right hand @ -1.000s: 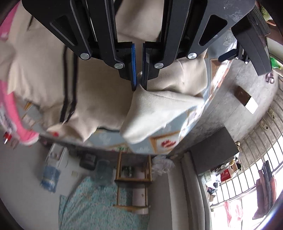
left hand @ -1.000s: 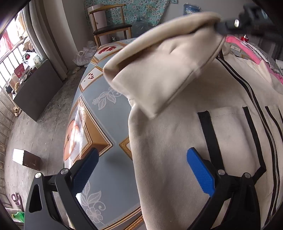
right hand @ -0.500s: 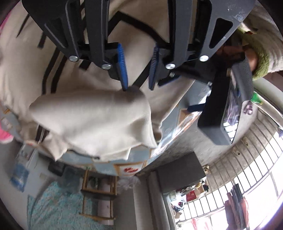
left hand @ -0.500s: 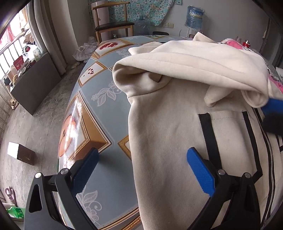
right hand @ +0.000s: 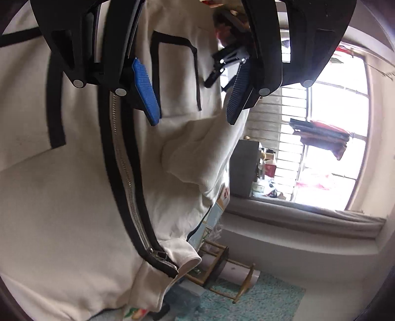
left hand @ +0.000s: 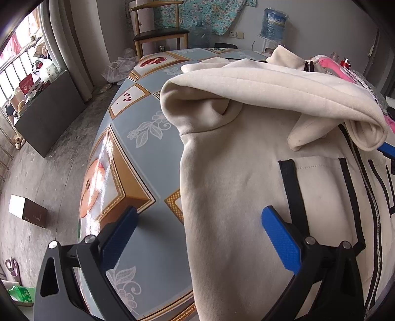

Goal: Fold large clothes
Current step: 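Lift the sleeve with the right tool and carry it across the jacket body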

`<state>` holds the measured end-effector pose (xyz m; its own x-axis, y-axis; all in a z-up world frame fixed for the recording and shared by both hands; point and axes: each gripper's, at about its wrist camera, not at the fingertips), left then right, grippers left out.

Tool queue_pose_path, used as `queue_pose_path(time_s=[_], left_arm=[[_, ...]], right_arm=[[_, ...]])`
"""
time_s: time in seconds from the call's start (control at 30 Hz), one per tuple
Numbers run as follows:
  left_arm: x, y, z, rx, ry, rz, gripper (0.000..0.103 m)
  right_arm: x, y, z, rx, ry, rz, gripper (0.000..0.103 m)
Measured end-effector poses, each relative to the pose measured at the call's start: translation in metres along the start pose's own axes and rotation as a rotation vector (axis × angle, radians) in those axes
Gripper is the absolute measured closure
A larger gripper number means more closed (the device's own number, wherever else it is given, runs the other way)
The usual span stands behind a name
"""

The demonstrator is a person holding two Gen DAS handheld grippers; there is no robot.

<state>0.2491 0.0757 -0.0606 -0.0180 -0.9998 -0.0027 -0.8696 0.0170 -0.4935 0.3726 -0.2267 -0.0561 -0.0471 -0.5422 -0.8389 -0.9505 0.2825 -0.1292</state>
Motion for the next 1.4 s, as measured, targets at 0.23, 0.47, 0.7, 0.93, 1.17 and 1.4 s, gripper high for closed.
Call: queue_pose_path(time_s=[0.23,0.47,0.7,0.93,1.17,1.4], left_arm=[[0.0,-0.005,0.003,-0.018,0.002,0.002,0.004],[-0.01,-0.016,-0.018,0.07,0.095,-0.048,0.004],[-0.019,-0.044,0.005,0.038,0.057,-0.087,0.004],[-0.026,-0.054,0.026,0.006,0.055,-0.139,0.004],[-0.024,-0.057,0.03,0.006,0.005,-0.112,0.004],[-0.025,-0.053,0.026,0.01,0.013,-0.108,0.004]], right_arm=[[-0.057,-0.045,0.062,0.003,-0.004,-0.058,0.052],[-0.141,-0.031,0.179,-0.306,0.154,-0.374,0.04],[-0.123,-0.034,0.089,-0.151,0.039,-0.332,0.032],[-0.061,-0.033,0.095,-0.203,0.154,-0.152,0.042],[-0.05,-0.027,0.138,-0.224,0.185,-0.115,0.066],[-0.069,-0.027,0.1,-0.086,0.215,-0.189,0.101]])
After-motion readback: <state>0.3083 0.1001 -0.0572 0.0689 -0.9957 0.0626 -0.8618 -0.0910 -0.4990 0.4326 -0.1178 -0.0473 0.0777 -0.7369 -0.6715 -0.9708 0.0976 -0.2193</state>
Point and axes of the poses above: each gripper's, at about its wrist camera, not at the fingertips, and z roughly the way its jaws point, x to its right, y to its underside, and after that the axes turned 1 degree about -x, right-handed
